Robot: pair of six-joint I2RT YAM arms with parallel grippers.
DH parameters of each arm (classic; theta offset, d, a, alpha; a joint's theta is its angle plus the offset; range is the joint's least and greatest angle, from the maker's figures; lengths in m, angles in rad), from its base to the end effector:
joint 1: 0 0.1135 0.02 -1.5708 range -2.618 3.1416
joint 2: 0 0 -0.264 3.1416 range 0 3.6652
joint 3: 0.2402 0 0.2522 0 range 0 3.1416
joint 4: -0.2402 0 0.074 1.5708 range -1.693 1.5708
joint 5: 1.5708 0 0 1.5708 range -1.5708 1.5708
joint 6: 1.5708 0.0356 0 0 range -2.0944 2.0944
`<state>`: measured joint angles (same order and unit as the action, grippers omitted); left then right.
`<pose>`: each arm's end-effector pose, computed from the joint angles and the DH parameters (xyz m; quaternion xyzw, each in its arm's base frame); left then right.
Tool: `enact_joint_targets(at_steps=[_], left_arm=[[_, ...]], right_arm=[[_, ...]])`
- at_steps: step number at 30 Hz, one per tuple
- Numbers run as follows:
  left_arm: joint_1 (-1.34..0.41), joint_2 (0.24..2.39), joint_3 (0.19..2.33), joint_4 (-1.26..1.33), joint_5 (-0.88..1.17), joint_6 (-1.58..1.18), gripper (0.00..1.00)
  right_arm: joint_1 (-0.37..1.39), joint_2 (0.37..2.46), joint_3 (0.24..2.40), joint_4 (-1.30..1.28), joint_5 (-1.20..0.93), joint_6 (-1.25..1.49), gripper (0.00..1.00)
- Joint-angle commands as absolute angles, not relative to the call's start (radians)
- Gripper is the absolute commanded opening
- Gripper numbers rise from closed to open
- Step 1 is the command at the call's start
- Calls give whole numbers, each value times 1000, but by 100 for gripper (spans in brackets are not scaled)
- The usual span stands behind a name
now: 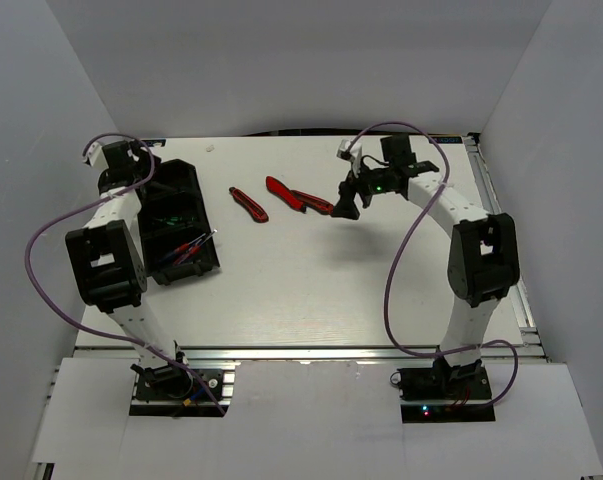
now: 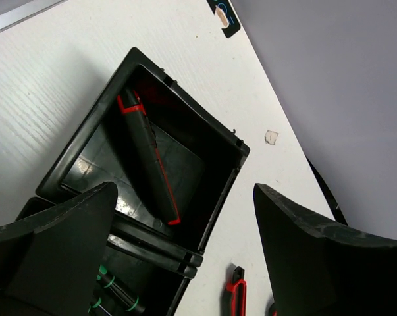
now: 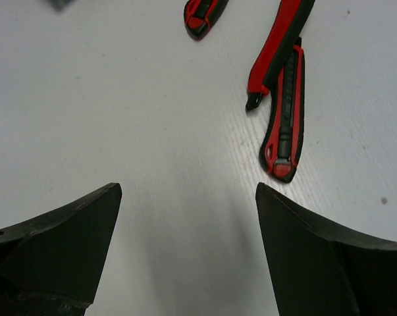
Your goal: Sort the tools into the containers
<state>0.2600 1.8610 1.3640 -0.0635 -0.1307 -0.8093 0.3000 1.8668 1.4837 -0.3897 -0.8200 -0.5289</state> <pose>0.4163 0.1156 0.2443 -0.4721 0.7353 -0.0760 0.4803 0.3907 0.1481 0.2615 -0.4820 0.7112 0.3242 0.3959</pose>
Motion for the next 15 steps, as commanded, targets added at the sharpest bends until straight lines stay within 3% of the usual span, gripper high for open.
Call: enact_joint_targets(at_steps=[1,7,10,15], left_arm=[[276,1773,1342,-80,-106,-801,96],[291,1645,1273,-152,-81,-775,98],[324,1550,1194,-164,45,-752,98],[339,1384,1048,-163,181,-718,98]], right_arm=[[363,1933,1574,-359,-781,-623,89],[397,2161,1871,-414,-539,-465,87],[408,2275,1962,-471,-431,-460,85],[414,2324,1964,-522,-420,-521,81]])
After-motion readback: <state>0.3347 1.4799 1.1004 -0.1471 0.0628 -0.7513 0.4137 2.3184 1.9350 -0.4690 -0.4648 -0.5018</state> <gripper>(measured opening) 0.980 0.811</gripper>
